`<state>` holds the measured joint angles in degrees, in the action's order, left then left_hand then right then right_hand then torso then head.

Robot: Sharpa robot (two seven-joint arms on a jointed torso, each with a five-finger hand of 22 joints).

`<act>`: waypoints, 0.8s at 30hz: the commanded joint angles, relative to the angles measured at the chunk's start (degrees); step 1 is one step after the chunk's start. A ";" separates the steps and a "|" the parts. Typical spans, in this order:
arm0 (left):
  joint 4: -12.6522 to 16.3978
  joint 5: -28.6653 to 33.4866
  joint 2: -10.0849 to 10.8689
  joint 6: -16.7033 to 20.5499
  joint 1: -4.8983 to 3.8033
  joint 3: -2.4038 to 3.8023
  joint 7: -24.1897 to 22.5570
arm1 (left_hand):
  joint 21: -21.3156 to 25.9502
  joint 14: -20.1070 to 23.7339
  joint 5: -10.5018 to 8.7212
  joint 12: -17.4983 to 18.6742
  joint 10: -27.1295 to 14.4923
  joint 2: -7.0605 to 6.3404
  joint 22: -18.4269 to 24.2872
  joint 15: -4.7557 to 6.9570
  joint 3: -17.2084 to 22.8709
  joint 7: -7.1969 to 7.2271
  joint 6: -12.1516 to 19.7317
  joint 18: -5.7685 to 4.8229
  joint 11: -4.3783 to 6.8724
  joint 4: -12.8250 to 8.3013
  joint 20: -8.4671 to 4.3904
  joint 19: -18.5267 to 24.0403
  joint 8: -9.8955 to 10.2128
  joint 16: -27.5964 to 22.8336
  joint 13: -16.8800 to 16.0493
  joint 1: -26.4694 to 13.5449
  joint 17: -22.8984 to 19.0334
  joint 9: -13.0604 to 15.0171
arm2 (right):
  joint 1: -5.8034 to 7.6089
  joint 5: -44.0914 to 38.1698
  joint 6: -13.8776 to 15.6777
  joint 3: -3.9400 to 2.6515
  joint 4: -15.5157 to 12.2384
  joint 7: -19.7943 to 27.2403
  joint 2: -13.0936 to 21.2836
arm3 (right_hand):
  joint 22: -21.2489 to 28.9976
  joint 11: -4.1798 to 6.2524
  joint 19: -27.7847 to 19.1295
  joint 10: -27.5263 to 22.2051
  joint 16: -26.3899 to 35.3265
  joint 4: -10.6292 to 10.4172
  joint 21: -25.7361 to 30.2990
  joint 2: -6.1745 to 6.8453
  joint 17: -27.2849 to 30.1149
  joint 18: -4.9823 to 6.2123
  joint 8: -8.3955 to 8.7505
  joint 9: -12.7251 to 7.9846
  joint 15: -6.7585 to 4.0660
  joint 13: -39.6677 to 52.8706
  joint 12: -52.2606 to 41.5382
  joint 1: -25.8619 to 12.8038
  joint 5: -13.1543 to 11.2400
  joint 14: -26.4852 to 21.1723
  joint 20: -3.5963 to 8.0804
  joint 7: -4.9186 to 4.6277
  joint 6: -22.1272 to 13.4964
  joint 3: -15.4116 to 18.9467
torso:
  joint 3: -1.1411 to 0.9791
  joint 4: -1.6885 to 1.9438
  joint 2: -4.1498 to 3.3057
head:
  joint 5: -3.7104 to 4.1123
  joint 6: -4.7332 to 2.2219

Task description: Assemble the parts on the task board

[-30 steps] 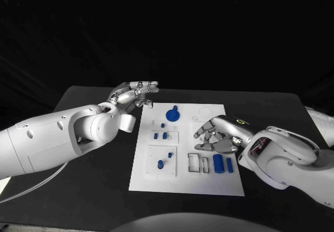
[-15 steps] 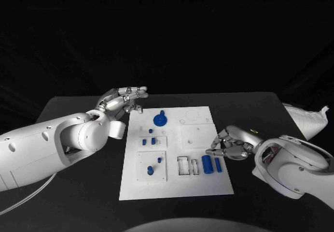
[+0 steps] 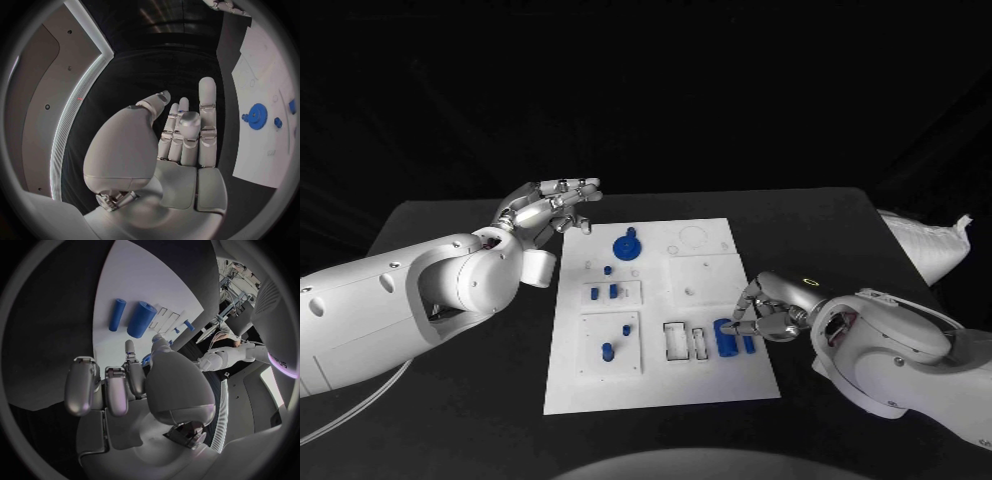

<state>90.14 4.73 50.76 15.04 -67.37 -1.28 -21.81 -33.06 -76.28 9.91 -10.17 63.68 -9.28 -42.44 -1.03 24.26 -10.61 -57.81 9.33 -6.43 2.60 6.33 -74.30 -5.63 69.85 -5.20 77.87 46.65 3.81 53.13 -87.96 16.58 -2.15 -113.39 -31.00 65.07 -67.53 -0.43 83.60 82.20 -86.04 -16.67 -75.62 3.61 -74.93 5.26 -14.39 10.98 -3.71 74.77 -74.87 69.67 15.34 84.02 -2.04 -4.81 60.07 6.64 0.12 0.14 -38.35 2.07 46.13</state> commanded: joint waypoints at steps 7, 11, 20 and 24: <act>0.14 -0.18 0.10 -1.09 -0.01 0.02 -0.47 | 0.21 0.33 0.12 -0.05 -0.47 0.41 0.05 -0.07 -0.02 -0.06 0.39 1.05 0.09 -0.25 0.16 -0.10 0.09 -0.16 -0.08 0.12 -0.06 0.05 | -0.67 -4.69 -4.88 0.02 1.21 -2.19 -1.40 | -0.27 0.15 0.46 0.19 -0.49 0.05 -0.49 -0.01 -7.90 -0.73 -0.35 0.19 -0.16 0.34 -0.58 -0.59 0.26 4.66 0.17 -0.09 -0.36 0.49 | 0.02 -0.04 -0.02 | -0.09 0.29; 0.13 -0.18 0.12 -1.12 -0.01 0.01 -0.46 | 0.21 0.33 0.12 -0.05 -0.47 0.41 0.05 -0.07 -0.02 -0.06 0.39 1.05 0.09 -0.25 0.16 -0.10 0.09 -0.16 -0.08 0.12 -0.06 0.05 | -0.77 -5.86 -5.58 0.02 1.45 -2.33 -1.64 | -0.31 0.15 0.46 0.15 -0.46 0.04 -0.51 -0.08 -7.83 -0.74 -0.43 0.29 -0.16 0.33 -0.53 -0.60 0.24 4.64 0.17 -0.08 -0.41 0.57 | -0.02 0.00 -0.03 | -0.08 0.37; 0.06 -0.18 0.16 -1.24 -0.01 -0.02 -0.38 | 0.24 0.33 0.11 -0.15 -0.53 0.43 0.07 -0.08 -0.06 -0.06 0.38 1.05 0.08 -0.24 0.17 -0.11 0.05 -0.12 -0.09 0.05 -0.05 0.06 | -1.46 -6.93 -6.57 0.01 2.54 -2.39 -3.35 | -0.40 0.16 0.46 0.08 -0.48 0.03 -0.55 -0.21 -7.88 -0.75 -0.58 0.48 -0.17 0.31 -0.43 -0.64 0.25 4.65 0.17 -0.06 -0.45 0.69 | -0.02 0.12 -0.02 | -0.06 0.38; 0.10 -0.18 0.27 -1.26 -0.01 -0.04 -0.32 | 0.25 0.33 0.11 -0.19 -0.55 0.43 0.08 -0.08 -0.07 -0.06 0.37 1.05 0.08 -0.23 0.18 -0.11 0.04 -0.11 -0.09 0.03 -0.05 0.06 | -2.08 -7.00 -7.12 0.01 3.60 -2.38 -4.45 | -0.42 0.17 0.44 0.02 -0.48 0.06 -0.56 -0.41 -7.87 -0.76 -0.75 0.67 -0.17 0.33 -0.36 -0.57 0.29 4.64 0.17 -0.04 -0.47 0.75 | -0.02 0.12 -0.05 | -0.14 0.46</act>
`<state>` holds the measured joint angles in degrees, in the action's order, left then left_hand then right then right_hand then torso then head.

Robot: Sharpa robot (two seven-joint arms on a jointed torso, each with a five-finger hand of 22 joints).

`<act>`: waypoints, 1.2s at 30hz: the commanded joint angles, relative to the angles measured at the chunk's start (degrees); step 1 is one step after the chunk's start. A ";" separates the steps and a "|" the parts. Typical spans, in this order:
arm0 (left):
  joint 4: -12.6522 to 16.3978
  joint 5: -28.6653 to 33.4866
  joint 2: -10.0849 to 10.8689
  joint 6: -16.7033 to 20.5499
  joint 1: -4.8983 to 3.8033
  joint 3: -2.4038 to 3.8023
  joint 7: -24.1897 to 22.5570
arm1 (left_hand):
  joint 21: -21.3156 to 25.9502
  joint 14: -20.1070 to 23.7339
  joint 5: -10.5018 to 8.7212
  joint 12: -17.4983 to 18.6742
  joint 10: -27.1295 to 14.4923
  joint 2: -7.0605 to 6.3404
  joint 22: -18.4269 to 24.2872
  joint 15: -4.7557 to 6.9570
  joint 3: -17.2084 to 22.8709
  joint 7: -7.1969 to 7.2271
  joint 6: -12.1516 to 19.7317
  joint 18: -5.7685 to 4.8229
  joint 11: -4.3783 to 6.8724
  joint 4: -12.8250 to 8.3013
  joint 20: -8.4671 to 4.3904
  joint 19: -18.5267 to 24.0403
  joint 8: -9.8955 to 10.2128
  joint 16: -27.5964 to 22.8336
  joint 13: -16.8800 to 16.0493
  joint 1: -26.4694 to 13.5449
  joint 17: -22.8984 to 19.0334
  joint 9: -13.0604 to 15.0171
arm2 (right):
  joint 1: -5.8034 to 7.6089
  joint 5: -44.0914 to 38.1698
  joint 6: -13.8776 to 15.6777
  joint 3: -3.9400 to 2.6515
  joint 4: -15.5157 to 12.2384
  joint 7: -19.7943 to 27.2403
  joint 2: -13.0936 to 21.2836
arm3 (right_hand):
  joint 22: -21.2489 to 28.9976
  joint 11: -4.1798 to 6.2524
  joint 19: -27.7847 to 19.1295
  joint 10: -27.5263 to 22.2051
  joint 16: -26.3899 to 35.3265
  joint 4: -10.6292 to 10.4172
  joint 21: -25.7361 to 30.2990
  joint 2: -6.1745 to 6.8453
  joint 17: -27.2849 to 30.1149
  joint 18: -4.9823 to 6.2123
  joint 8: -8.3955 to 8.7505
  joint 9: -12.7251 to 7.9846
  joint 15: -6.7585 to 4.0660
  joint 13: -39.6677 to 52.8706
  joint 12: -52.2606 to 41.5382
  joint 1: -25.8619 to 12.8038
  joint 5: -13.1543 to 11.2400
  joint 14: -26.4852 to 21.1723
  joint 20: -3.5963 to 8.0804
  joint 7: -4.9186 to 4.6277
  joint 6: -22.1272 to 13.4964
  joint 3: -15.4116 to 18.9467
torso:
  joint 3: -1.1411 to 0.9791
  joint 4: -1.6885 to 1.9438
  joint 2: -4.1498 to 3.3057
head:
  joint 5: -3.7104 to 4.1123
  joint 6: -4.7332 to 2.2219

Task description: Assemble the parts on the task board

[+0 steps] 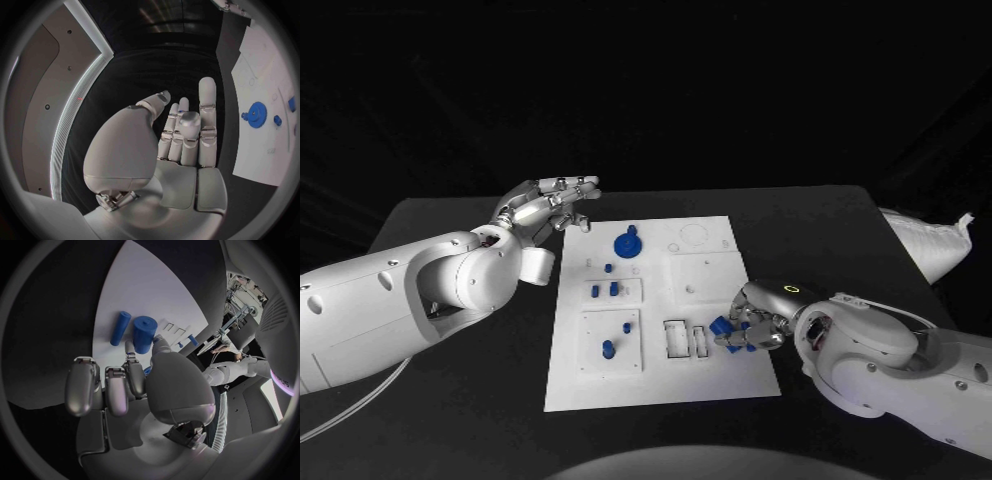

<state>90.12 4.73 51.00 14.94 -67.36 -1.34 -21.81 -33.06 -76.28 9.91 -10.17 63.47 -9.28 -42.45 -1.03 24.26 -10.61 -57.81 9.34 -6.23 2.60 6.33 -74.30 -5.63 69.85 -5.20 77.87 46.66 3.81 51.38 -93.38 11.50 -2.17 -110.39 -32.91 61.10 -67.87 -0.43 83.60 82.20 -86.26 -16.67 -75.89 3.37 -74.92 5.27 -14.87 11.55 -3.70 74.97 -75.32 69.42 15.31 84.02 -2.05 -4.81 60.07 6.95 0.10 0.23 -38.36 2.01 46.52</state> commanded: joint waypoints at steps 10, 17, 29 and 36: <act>0.19 -0.18 0.24 -1.15 -0.02 -0.02 -0.22 | 0.25 0.33 0.11 -0.19 -0.34 0.43 0.09 -0.09 -0.07 -0.06 0.37 1.05 -0.13 -0.23 0.18 -0.11 0.04 -0.11 -0.09 0.03 -0.05 0.06 | -1.16 -1.60 -1.15 0.03 1.40 -0.43 -1.56 | -0.72 0.56 0.50 0.08 -0.52 0.78 -0.67 -3.24 -8.42 -0.85 -2.00 1.91 -0.47 0.86 0.05 3.04 2.32 4.71 0.37 0.41 0.16 -0.55 | 0.03 -0.01 0.03 | -0.39 0.30; 0.24 -0.18 0.33 -1.14 -0.01 -0.03 -0.21 | 0.26 0.36 0.11 -0.24 -0.39 0.46 0.11 -0.09 -0.08 -0.06 0.37 1.05 -0.13 -0.25 0.18 -0.11 0.02 -0.14 -0.09 0.04 -0.13 0.07 | -1.24 -0.93 3.57 0.01 0.68 -0.08 -1.63 | -1.70 1.17 0.75 0.43 -0.86 1.30 -1.30 -4.89 -9.12 -1.01 -3.13 3.10 -0.92 1.37 -0.08 5.27 3.23 4.84 0.72 1.14 1.53 -1.27 | -0.01 -0.06 0.03 | -0.46 0.24; 0.28 -0.18 0.45 -1.20 0.00 -0.05 -0.18 | 0.27 0.37 0.12 -0.27 -0.41 0.48 0.11 -0.09 -0.06 -0.05 0.37 1.05 -0.12 -0.26 0.18 -0.11 0.01 -0.14 -0.09 0.06 -0.14 0.07 | -1.12 6.30 12.54 -1.08 -3.54 1.19 -0.39 | -2.18 1.66 0.93 0.75 -1.05 0.91 -1.63 -5.56 -9.52 -1.11 -3.34 4.23 -1.39 1.59 0.24 6.22 6.38 4.91 1.24 1.61 1.87 -1.94 | 0.02 0.03 0.04 | -0.61 0.15; 0.31 -0.18 0.46 -1.27 0.00 -0.06 -0.18 | 0.32 0.42 0.40 -0.52 -0.60 0.76 0.17 -0.05 0.20 -0.03 0.37 1.07 -0.09 -0.50 0.17 -0.13 -0.07 -0.11 -0.10 0.42 -0.23 0.08 | -1.01 9.20 10.76 -1.33 -3.55 0.20 -1.31 | -2.26 1.70 0.96 0.68 -1.09 0.71 -1.68 -5.44 -9.61 -1.12 -3.33 4.46 -1.43 1.35 0.64 6.09 7.05 4.93 1.29 1.66 1.97 -1.89 | 0.05 0.04 0.03 | -0.76 0.22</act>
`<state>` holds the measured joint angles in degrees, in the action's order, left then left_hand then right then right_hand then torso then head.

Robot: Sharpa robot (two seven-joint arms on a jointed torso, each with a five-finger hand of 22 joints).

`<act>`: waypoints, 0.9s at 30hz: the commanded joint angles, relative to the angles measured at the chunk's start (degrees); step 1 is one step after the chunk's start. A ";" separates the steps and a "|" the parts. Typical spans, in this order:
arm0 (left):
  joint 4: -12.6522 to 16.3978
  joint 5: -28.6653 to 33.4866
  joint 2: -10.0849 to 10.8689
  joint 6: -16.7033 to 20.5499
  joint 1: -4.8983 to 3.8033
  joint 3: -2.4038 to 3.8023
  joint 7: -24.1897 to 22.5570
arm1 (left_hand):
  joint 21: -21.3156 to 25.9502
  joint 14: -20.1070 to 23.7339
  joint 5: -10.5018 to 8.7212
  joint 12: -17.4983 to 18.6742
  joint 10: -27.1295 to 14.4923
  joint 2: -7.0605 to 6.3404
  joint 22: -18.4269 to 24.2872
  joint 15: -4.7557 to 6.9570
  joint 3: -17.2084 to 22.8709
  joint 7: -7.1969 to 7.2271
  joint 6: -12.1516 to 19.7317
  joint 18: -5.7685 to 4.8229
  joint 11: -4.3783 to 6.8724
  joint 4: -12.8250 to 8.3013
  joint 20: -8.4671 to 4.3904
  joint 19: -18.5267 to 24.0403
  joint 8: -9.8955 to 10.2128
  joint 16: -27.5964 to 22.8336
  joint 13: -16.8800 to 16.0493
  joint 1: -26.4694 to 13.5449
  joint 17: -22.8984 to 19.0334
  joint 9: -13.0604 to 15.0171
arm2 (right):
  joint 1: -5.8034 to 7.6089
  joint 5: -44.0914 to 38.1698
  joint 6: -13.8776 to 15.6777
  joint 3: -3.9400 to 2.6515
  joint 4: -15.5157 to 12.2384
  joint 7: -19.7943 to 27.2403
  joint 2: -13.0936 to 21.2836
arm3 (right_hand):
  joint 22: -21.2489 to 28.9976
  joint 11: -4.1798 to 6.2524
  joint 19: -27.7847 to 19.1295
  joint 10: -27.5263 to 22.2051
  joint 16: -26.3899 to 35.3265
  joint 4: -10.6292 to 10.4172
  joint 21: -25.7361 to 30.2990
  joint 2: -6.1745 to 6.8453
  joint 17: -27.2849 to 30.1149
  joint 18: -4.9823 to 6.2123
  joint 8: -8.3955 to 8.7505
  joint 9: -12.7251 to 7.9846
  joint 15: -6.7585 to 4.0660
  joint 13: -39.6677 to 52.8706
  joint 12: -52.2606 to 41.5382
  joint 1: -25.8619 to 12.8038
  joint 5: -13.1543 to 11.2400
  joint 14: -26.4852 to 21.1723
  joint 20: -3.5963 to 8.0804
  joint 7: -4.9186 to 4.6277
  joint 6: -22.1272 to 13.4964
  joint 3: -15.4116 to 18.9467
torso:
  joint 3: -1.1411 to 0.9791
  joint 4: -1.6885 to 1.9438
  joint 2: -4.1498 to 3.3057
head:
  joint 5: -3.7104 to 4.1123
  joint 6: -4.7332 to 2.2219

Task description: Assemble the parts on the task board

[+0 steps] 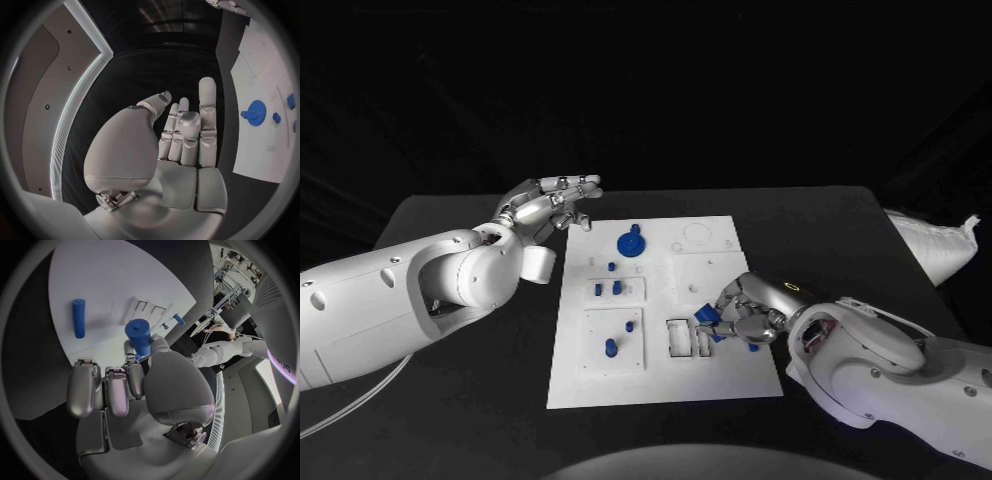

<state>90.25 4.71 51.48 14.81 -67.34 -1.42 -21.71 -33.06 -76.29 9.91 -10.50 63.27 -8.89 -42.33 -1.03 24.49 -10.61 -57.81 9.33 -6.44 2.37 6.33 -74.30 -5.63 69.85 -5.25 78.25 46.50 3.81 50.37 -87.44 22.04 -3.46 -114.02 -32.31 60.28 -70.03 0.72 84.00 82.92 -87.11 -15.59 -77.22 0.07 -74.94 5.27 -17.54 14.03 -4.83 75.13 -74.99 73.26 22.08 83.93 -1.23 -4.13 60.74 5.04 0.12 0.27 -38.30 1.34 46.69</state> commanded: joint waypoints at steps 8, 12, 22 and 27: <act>0.28 -0.16 -0.07 -1.15 -0.01 0.02 -0.27 | 0.33 0.43 0.45 -0.24 -0.43 0.40 0.05 -0.05 0.00 -0.03 0.37 1.08 0.12 -0.30 0.16 -0.14 -0.08 -0.10 -0.05 0.06 -0.09 0.08 | 0.00 4.91 -4.01 -0.05 1.11 -1.54 -3.08 | -0.38 0.95 0.63 -0.11 -0.33 -0.97 -0.51 -2.73 -9.77 -1.16 -1.09 3.04 -0.59 0.05 1.97 -0.59 0.73 5.05 0.68 1.49 2.64 0.78 | 0.01 0.10 -0.01 | -0.14 0.18; 0.35 -0.16 -0.09 -1.14 -0.02 0.02 -0.23 | 0.33 0.43 0.45 -0.24 -0.43 0.40 0.05 -0.05 0.00 -0.03 0.37 1.08 0.12 -0.30 0.16 -0.14 -0.08 -0.10 -0.05 0.06 -0.09 0.08 | 0.01 5.25 -5.62 -0.05 1.67 -1.84 -4.09 | -0.43 1.21 0.64 0.35 -0.31 -1.02 -0.52 -3.13 -9.76 -1.16 -1.42 3.48 -0.80 0.81 1.29 -1.50 0.76 5.04 0.85 1.81 3.51 0.95 | 0.03 0.06 -0.03 | -0.22 0.19; 0.49 -0.16 -0.05 -1.09 -0.02 0.02 -0.23 | 0.33 0.43 0.45 -0.24 -0.43 0.40 0.05 -0.05 0.00 -0.03 0.37 1.08 0.12 -0.30 0.16 -0.14 -0.08 -0.10 -0.05 0.06 -0.09 0.08 | 0.01 3.36 -7.70 -0.04 3.14 -2.32 -5.94 | -0.58 1.40 0.67 0.82 -0.37 -1.03 -0.58 -3.43 -9.90 -1.19 -1.53 3.94 -0.99 1.58 0.65 -3.01 0.27 5.07 1.04 2.02 4.02 1.43 | -0.05 0.06 -0.05 | -0.48 0.28; 0.54 -0.16 0.01 -1.06 -0.02 0.02 -0.21 | 0.33 0.43 0.45 -0.24 -0.43 0.40 0.05 -0.05 0.00 -0.03 0.37 1.08 0.12 -0.30 0.16 -0.14 -0.08 -0.10 -0.05 0.06 -0.09 0.08 | 0.00 2.36 -7.63 -0.03 3.55 -2.23 -6.56 | -0.53 1.46 0.64 0.90 -0.33 -1.05 -0.52 -3.26 -9.83 -1.18 -1.50 4.24 -1.05 1.68 0.75 -4.33 0.07 5.05 1.13 2.08 4.14 2.19 | -0.04 0.06 -0.05 | -0.52 0.33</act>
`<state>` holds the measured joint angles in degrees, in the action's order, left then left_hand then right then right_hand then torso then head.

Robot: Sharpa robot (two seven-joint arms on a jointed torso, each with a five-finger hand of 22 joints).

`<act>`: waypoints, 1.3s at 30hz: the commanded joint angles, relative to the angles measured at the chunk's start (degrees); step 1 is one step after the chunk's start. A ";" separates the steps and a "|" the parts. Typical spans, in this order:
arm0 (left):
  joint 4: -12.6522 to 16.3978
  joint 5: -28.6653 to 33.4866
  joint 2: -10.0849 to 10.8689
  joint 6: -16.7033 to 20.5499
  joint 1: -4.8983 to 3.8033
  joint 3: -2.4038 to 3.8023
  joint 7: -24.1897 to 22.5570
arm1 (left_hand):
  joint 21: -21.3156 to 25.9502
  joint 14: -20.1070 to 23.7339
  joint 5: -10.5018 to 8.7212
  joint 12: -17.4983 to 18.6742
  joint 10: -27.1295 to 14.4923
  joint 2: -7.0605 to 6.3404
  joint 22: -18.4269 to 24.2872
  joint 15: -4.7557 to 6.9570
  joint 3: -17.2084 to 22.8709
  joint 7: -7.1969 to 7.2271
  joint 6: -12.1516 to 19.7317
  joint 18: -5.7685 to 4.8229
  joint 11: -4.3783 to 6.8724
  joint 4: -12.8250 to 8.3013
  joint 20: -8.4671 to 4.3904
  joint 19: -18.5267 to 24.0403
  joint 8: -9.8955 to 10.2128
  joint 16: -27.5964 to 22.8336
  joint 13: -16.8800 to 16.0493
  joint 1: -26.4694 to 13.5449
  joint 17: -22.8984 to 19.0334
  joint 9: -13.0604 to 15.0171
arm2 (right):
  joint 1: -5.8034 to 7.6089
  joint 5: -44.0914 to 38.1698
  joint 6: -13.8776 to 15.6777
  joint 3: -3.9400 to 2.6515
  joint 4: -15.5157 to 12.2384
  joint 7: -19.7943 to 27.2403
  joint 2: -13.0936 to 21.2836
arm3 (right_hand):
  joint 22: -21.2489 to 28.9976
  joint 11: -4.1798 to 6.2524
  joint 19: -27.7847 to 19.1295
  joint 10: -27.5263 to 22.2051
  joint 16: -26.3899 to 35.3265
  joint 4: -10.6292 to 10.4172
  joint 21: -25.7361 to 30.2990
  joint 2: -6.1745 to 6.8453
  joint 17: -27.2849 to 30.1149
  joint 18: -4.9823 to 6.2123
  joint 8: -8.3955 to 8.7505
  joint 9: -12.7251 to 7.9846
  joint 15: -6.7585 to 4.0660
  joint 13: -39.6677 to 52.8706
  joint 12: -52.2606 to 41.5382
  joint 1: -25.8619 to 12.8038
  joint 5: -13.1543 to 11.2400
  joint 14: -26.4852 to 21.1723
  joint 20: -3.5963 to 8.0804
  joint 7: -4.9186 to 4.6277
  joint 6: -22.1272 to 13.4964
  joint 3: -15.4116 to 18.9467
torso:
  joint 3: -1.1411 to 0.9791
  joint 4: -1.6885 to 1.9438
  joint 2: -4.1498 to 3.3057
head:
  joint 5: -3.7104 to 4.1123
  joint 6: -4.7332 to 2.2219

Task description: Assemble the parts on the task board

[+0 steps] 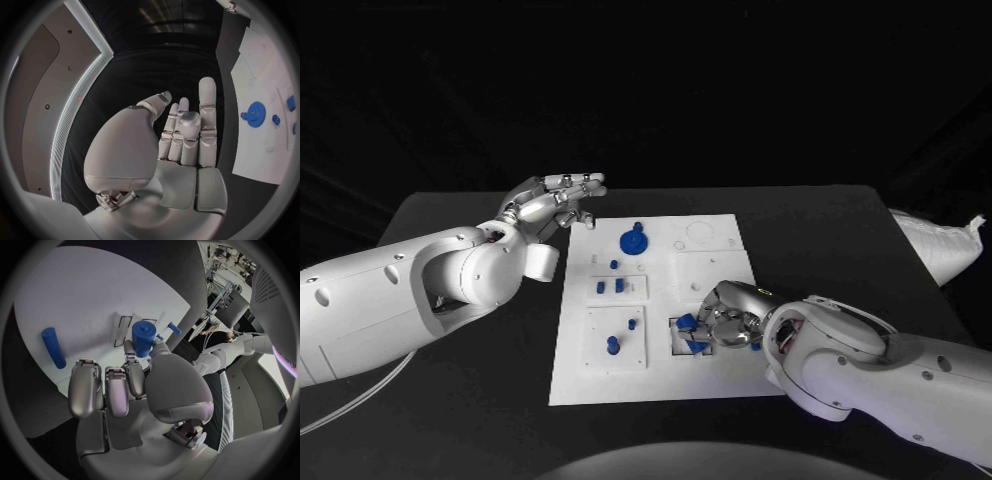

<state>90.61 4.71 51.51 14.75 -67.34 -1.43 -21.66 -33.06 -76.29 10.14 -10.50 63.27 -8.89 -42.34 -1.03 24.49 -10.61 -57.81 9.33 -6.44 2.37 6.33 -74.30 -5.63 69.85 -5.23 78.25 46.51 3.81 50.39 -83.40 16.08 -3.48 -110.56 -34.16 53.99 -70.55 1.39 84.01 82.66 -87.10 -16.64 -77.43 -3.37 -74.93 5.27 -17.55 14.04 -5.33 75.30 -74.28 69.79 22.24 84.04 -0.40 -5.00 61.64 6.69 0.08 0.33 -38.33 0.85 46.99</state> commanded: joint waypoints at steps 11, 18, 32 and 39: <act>0.18 -0.16 -0.01 -1.03 -0.03 0.03 -0.25 | 0.33 0.43 0.21 -0.24 -0.43 0.40 0.06 -0.05 0.00 -0.03 0.37 1.08 0.12 -0.30 0.16 -0.13 -0.08 -0.10 -0.07 0.06 -0.10 0.08 | -0.03 -2.84 -1.28 -0.01 0.63 -0.18 -1.20 | 0.13 0.83 0.53 1.25 -0.16 -0.05 -0.02 0.72 -9.64 -1.13 -1.27 5.81 -0.59 1.85 0.82 -7.82 -14.06 4.90 0.37 3.02 3.35 6.61 | -0.03 -0.07 0.02 | -0.23 0.08; 0.22 -0.16 -0.03 -1.04 -0.03 0.03 0.08 | 0.35 0.43 0.27 -0.36 -0.56 0.34 0.09 -0.07 -0.05 -0.08 0.42 1.07 0.07 -0.28 0.17 -0.15 -0.10 -0.05 -0.06 -0.07 -0.07 0.07 | -0.03 -3.27 -0.14 -0.01 0.95 -0.14 -1.29 | 1.49 0.62 0.03 0.37 0.57 -0.16 1.02 2.03 -8.35 -0.86 -0.87 6.28 -0.43 0.46 3.20 -10.08 -16.06 4.62 0.24 2.79 2.80 8.41 | -0.04 -0.01 -0.01 | -0.23 0.06; 0.21 -0.16 0.09 -1.14 -0.02 0.03 0.13 | 0.36 0.42 0.27 -0.38 -0.58 0.33 0.09 -0.08 -0.06 -0.10 0.43 1.07 0.06 -0.28 0.18 -0.15 -0.10 -0.04 -0.06 -0.08 -0.06 0.07 | -0.19 -4.37 1.90 -0.01 -0.51 1.35 0.04 | 1.27 0.62 0.13 0.55 0.56 2.12 1.07 2.13 -8.52 -0.90 -0.63 7.03 -0.42 0.78 3.47 -4.02 -13.36 4.68 0.19 2.79 2.71 6.56 | -0.10 -0.13 -0.02 | -0.29 -0.15; 0.11 -0.16 0.06 -1.17 -0.02 0.03 0.15 | 0.36 0.42 0.27 -0.38 -0.58 0.33 0.09 -0.08 -0.06 -0.10 0.43 1.07 0.06 -0.28 0.18 -0.15 -0.10 -0.04 -0.06 -0.08 -0.06 0.07 | -0.23 -4.54 1.54 -0.01 -1.18 2.69 1.02 | 0.66 0.70 0.34 0.90 0.26 3.85 0.71 2.32 -9.10 -1.02 -0.62 7.43 -0.49 1.40 2.93 -0.15 -13.03 4.80 0.24 2.86 2.86 6.03 | -0.08 0.00 -0.02 | -0.19 -0.17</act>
<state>90.64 4.70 51.63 14.68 -67.34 -1.43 -21.31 -33.06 -76.28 10.14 -10.49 63.06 -8.89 -42.30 -1.03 24.49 -10.61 -57.81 9.34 -6.23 2.37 6.33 -74.30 -5.63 69.85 -5.22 78.25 46.47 3.81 50.24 -86.91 17.55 -3.48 -111.53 -33.00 54.89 -69.84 1.92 84.01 83.13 -86.66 -13.10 -76.44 -0.59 -74.91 5.27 -18.53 21.43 -5.62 75.22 -71.23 68.64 8.99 83.72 -0.41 -2.33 64.79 12.81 -0.03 0.26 -38.33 0.61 46.82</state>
